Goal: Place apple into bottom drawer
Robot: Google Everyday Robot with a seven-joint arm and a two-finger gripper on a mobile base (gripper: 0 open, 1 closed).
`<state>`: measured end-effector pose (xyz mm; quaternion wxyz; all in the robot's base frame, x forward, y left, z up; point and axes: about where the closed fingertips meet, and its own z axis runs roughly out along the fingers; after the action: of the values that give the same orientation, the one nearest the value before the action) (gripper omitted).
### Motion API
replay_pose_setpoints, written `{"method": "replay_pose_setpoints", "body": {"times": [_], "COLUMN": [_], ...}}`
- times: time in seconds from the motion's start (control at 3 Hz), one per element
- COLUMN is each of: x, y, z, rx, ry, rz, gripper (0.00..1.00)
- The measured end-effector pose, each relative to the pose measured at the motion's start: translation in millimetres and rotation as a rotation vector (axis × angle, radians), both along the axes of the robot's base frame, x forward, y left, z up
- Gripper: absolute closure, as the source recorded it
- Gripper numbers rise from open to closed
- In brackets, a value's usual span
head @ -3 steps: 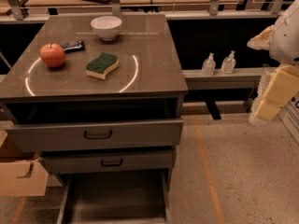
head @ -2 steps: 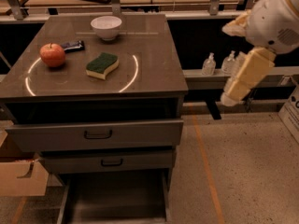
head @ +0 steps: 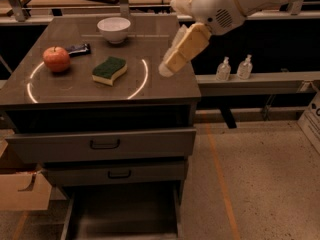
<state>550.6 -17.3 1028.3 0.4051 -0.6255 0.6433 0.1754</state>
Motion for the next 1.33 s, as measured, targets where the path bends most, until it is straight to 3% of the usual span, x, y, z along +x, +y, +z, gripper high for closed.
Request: {"method": "replay_pose_setpoints", "body": {"times": [0.67,1.0,1.33], "x": [20,66,117], "y": [9,28,57], "z": [-11,-57,-89], "rx": [0.039,0.122,0.245], "ry": [-0.019,0.001,-0.004], "rz": [-0.043,-0.106,-0.125], "gripper": [0.00,0.00,0.00]}}
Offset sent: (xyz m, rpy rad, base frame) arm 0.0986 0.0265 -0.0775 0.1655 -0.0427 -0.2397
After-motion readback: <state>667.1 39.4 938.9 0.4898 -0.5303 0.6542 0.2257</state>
